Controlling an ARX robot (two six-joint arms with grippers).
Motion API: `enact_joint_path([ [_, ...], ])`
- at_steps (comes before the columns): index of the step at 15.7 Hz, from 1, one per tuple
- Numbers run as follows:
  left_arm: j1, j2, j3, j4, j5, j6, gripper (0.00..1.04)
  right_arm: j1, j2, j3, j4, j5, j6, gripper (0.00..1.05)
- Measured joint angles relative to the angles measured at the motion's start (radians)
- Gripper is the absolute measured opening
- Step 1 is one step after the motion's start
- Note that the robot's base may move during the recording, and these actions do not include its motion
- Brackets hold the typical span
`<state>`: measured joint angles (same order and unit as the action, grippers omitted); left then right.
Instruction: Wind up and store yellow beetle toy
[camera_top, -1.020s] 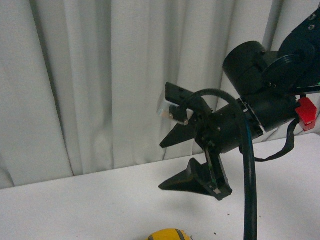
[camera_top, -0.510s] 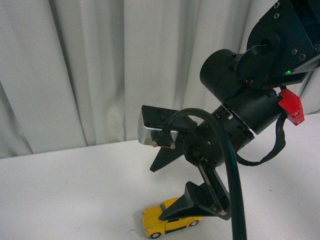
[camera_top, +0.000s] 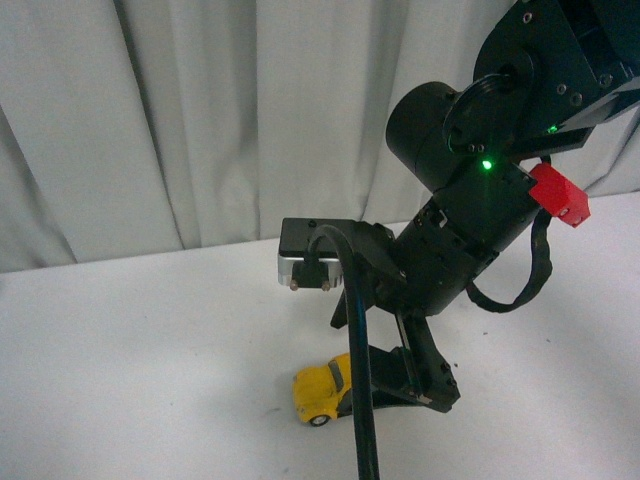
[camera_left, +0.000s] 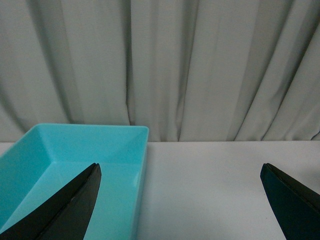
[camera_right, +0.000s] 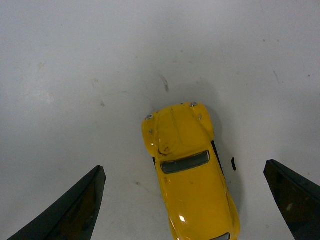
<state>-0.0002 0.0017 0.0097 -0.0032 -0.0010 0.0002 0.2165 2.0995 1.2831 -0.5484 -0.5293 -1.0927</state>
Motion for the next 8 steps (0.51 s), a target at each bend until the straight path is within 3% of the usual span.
enact_joint_path([
  [4, 0.0, 0.0, 0.0, 0.0, 0.0, 0.0, 0.98, 0.014, 0.033, -0.021, 0.026, 0.075, 0.028, 0.98],
  [8, 0.0, 0.0, 0.0, 0.0, 0.0, 0.0, 0.98, 0.016, 0.072, -0.022, 0.025, 0.185, -0.092, 0.98],
])
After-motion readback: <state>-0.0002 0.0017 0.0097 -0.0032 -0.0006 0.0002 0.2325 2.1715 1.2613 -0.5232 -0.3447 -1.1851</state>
